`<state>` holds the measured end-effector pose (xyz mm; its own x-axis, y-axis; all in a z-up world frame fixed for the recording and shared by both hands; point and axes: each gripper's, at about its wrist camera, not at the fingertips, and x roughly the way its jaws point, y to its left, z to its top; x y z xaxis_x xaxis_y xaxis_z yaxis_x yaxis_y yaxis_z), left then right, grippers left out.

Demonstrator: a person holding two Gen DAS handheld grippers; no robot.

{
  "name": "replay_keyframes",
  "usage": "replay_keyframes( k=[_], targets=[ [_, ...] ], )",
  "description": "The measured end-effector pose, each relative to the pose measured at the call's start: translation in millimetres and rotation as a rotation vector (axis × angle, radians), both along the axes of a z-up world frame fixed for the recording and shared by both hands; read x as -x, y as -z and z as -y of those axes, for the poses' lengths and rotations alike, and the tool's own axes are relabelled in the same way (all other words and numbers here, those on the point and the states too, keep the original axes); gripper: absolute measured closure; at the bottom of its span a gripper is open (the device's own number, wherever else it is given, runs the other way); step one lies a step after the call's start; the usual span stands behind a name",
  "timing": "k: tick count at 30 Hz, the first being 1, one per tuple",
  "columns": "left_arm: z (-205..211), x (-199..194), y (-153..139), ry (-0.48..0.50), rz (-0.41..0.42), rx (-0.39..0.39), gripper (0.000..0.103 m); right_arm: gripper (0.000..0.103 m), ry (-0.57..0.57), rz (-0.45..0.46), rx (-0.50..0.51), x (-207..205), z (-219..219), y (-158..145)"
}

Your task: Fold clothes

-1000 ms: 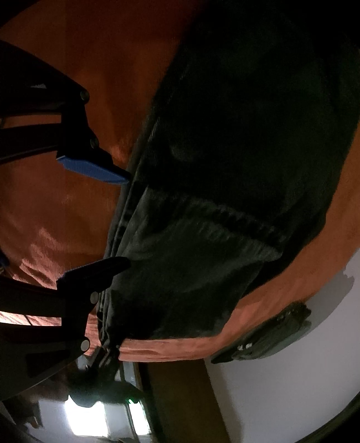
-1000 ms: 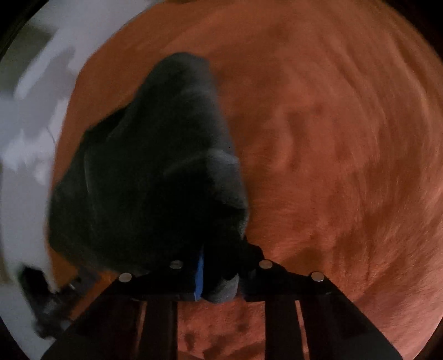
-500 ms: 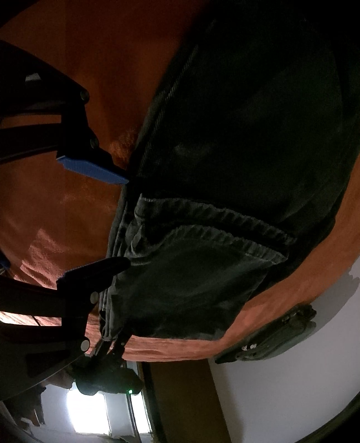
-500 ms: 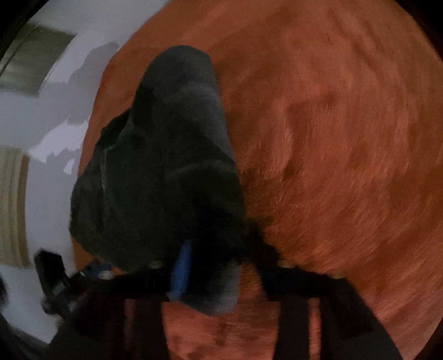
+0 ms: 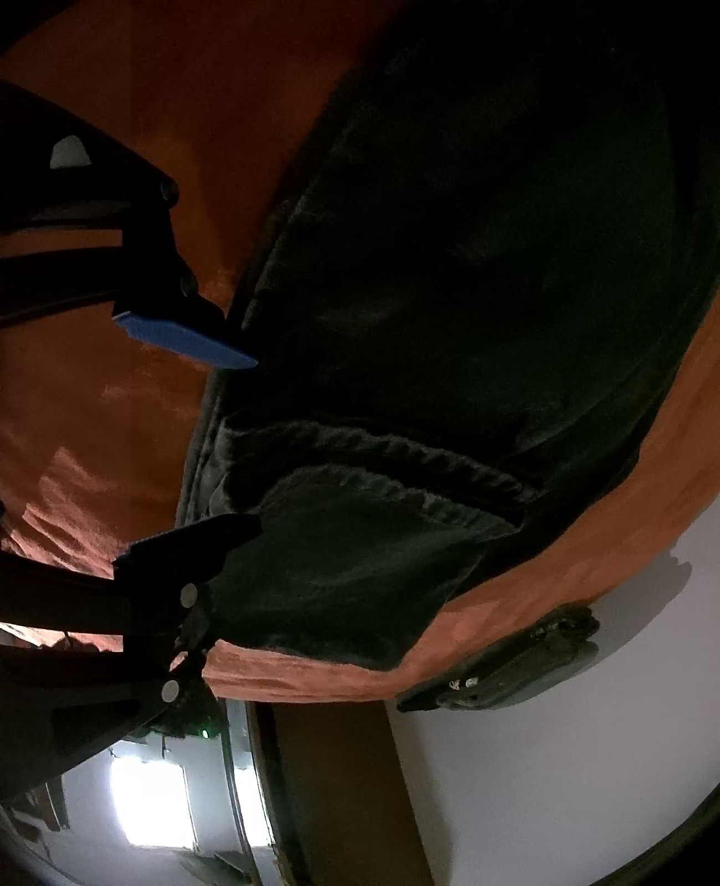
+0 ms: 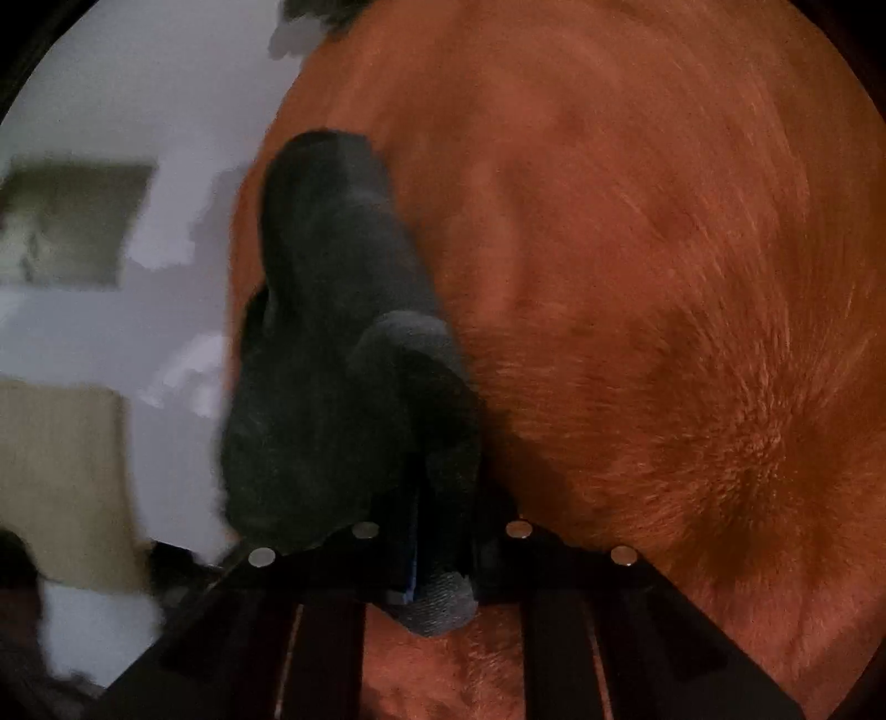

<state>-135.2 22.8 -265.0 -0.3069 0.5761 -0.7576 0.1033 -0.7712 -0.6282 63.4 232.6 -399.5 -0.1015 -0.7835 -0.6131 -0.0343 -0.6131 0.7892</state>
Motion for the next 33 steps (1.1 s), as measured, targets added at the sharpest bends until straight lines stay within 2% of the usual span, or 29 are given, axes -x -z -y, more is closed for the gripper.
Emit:
replay_keyframes(
  k=[2,5,7,9,12,14,17,18,19,21,23,25,28,30,33],
  targets=[
    [-1,0,-1,0.015,-0.002,0.011,0.047,0.091,-0.006,0.007,0.058,-1,-5,2],
    [-1,-1,-3,0.039,-0.003,0.025,0.047,0.085,-0.038,0.003,0.010,1,-13,-13],
    [0,-1,-3,0.044,0.003,0.028,0.047,0.062,-0.031,-0.014,-0.086,5,-12,-24],
    [1,-1,-4,0.046,0.007,0.035,0.047,0.052,-0.026,-0.037,-0.188,1,-13,-38],
    [-2,-1,-4,0.062,0.016,0.057,0.047,0.048,-0.010,0.004,-0.237,-13,-2,-44],
    [-4,-1,-4,0.078,0.026,0.072,0.047,0.048,0.014,0.053,-0.242,-19,3,-43],
    [-13,-2,-5,0.124,0.041,0.104,0.047,0.051,0.045,0.136,-0.166,-18,14,-36],
    [-17,-3,-5,0.146,0.043,0.118,0.047,0.069,0.012,0.129,-0.187,-17,22,-37],
    [-20,-4,-6,0.161,0.043,0.132,0.047,0.078,-0.038,0.094,-0.225,-15,29,-39],
    [-26,-7,-8,0.197,0.045,0.156,0.047,0.085,-0.057,0.049,-0.223,-17,31,-48],
    [-33,-12,-9,0.241,0.041,0.173,0.047,0.086,-0.076,0.005,-0.221,-20,32,-58],
    [-36,-17,-11,0.281,0.023,0.184,0.047,0.087,-0.082,0.006,-0.114,-16,12,-36],
    [-32,-21,-8,0.272,0.024,0.159,0.047,0.087,-0.091,0.009,0.046,-10,-17,-4],
    [-28,-20,-4,0.245,0.037,0.137,0.047,0.087,-0.092,0.013,0.222,-10,-31,26],
    [-22,-19,-2,0.219,0.044,0.123,0.047,0.085,-0.118,0.021,0.264,-9,-36,27]
  ],
)
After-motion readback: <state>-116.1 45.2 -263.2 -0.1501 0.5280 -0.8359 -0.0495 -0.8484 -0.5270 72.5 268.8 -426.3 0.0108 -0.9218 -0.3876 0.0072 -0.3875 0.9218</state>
